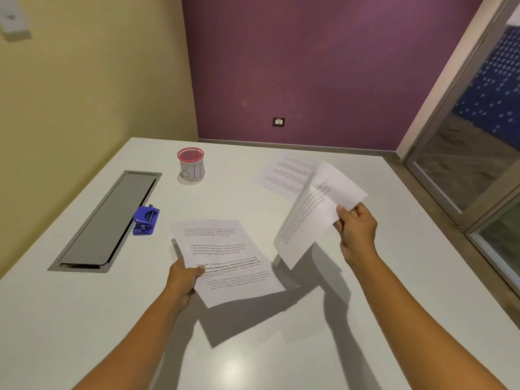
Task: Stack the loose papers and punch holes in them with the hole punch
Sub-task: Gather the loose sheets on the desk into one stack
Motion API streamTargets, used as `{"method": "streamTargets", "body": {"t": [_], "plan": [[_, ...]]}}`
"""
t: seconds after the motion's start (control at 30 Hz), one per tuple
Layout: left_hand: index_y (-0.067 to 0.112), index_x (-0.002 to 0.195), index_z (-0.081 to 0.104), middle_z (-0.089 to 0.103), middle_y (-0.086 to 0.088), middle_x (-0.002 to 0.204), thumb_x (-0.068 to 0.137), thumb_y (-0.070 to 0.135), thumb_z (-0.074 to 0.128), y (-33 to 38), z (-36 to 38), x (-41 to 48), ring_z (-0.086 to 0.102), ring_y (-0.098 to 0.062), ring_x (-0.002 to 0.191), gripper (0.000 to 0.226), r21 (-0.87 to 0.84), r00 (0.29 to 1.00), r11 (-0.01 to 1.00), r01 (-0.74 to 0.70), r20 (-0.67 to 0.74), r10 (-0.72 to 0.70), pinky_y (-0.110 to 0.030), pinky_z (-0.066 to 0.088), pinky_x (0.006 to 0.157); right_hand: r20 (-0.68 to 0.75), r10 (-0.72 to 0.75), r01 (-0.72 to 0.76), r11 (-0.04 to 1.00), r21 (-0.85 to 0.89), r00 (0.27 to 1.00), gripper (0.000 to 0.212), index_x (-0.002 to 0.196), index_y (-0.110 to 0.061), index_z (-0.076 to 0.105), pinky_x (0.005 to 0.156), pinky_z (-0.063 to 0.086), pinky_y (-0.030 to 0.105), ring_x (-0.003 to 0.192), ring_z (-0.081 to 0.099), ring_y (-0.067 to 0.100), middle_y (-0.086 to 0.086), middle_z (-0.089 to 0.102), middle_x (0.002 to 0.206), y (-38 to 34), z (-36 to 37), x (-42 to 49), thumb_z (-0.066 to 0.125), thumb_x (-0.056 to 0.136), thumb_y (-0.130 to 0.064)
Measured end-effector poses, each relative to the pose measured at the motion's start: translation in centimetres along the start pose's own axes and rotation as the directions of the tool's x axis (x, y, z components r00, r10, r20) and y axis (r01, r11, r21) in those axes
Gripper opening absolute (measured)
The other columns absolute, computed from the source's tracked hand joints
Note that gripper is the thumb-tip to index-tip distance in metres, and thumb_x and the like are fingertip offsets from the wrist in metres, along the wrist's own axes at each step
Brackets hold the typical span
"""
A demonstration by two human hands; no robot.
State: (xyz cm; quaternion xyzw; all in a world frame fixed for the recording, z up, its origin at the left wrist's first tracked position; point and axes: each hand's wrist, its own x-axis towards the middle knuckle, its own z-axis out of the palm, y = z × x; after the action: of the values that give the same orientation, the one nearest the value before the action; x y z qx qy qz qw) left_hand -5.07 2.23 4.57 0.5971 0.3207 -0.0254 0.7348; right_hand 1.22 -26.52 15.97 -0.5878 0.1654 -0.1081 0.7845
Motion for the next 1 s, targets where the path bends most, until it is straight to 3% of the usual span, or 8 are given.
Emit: {"method": "streamTargets", "body": {"t": [0.17, 0.33, 0.4, 0.47, 0.53, 0.6, 0.83, 1.0], "plan": [[0.004, 0.121, 0.054, 0.06, -0.016, 0.12, 0.088, -0.008, 0.048, -0.3, 1.5, -0.1, 0.059, -0.03, 0.091, 0.035, -0.017, 0.997, 0.999, 0.052, 0.055, -0.051, -0.038, 0.049, 0.078, 0.142, -0.014, -0.007, 0.989, 0.15, 0.99, 0.021, 0.104, -0.013, 0.059, 0.078, 0.057, 0.023, 0.089, 0.067, 0.011, -0.003, 0.068, 0.096, -1.1, 3.0, -1.4, 0.05, 0.091, 0.001], [0.004, 0.119, 0.054, 0.061, -0.019, 0.12, 0.091, -0.005, 0.046, -0.6, 2.0, -0.2, 0.061, -0.029, 0.088, 0.03, -0.012, 0.994, 0.995, 0.097, 0.057, -0.096, -0.036, 0.051, 0.072, 0.079, 0.076, -0.093, 0.962, 0.255, 0.994, 0.022, 0.107, -0.008, 0.059, 0.07, 0.058, 0.02, 0.087, 0.066, 0.013, 0.001, 0.067, 0.096, 0.6, 2.8, -1.7, 0.051, 0.09, 0.003], [0.004, 0.121, 0.053, 0.061, -0.019, 0.121, 0.093, -0.002, 0.044, -0.6, 2.2, -0.3, 0.061, -0.03, 0.09, 0.03, -0.018, 0.992, 0.994, 0.112, 0.064, -0.11, -0.038, 0.051, 0.074, 0.004, 0.167, -0.164, 0.964, 0.209, 0.986, 0.02, 0.106, -0.005, 0.06, 0.067, 0.058, 0.02, 0.086, 0.066, 0.015, 0.003, 0.066, 0.094, 2.4, 1.7, -1.7, 0.054, 0.089, 0.003], [0.002, 0.125, 0.051, 0.06, -0.018, 0.122, 0.094, 0.001, 0.042, -0.5, 2.3, -0.4, 0.06, -0.031, 0.094, 0.031, -0.019, 0.991, 0.992, 0.122, 0.063, -0.121, -0.041, 0.05, 0.08, -0.067, 0.291, -0.289, 0.957, 0.038, 0.954, 0.002, 0.087, 0.0, 0.06, 0.071, 0.057, 0.024, 0.079, 0.065, 0.019, 0.008, 0.064, 0.084, 4.6, 0.4, -1.9, 0.06, 0.086, 0.001], [0.003, 0.127, 0.05, 0.059, -0.018, 0.124, 0.095, 0.002, 0.04, -0.5, 2.5, -0.4, 0.059, -0.031, 0.095, 0.032, -0.022, 0.991, 0.992, 0.125, 0.06, -0.124, -0.042, 0.049, 0.083, -0.131, 0.374, -0.392, 0.907, -0.156, 0.918, 0.027, 0.063, -0.004, 0.047, 0.062, 0.057, 0.02, 0.062, 0.059, 0.018, 0.011, 0.056, 0.068, 7.0, -0.8, -2.1, 0.065, 0.082, -0.001], [0.003, 0.127, 0.049, 0.059, -0.019, 0.124, 0.096, 0.003, 0.04, -0.5, 2.7, -0.3, 0.059, -0.031, 0.095, 0.033, -0.01, 0.99, 0.991, 0.13, 0.05, -0.13, -0.042, 0.049, 0.082, -0.17, 0.41, -0.442, 0.861, -0.253, 0.896, 0.034, 0.058, -0.006, 0.042, 0.056, 0.055, 0.018, 0.051, 0.054, 0.015, 0.009, 0.052, 0.06, 8.8, -1.9, -2.4, 0.068, 0.079, 0.0], [0.002, 0.131, 0.046, 0.057, -0.018, 0.128, 0.096, 0.003, 0.038, -0.7, 3.1, -0.5, 0.059, -0.034, 0.099, 0.035, -0.023, 0.986, 0.986, 0.163, 0.027, -0.162, -0.043, 0.049, 0.081, -0.074, 0.579, -0.572, 0.766, -0.292, 0.812, 0.012, 0.078, 0.005, 0.057, 0.044, 0.055, 0.021, 0.064, 0.062, 0.023, 0.016, 0.064, 0.086, 11.0, -3.3, -3.0, 0.067, 0.075, 0.011], [-0.001, 0.128, 0.048, 0.058, -0.019, 0.127, 0.092, -0.001, 0.047, -0.8, 3.2, -0.4, 0.059, -0.036, 0.107, 0.037, -0.061, 0.986, 0.985, 0.164, 0.04, -0.161, -0.042, 0.05, 0.08, 0.018, 0.591, -0.553, 0.764, -0.333, 0.806, 0.015, 0.089, 0.007, 0.06, 0.045, 0.055, 0.019, 0.072, 0.064, 0.023, 0.014, 0.064, 0.093, 11.4, -2.7, -3.2, 0.065, 0.076, 0.012]]}}
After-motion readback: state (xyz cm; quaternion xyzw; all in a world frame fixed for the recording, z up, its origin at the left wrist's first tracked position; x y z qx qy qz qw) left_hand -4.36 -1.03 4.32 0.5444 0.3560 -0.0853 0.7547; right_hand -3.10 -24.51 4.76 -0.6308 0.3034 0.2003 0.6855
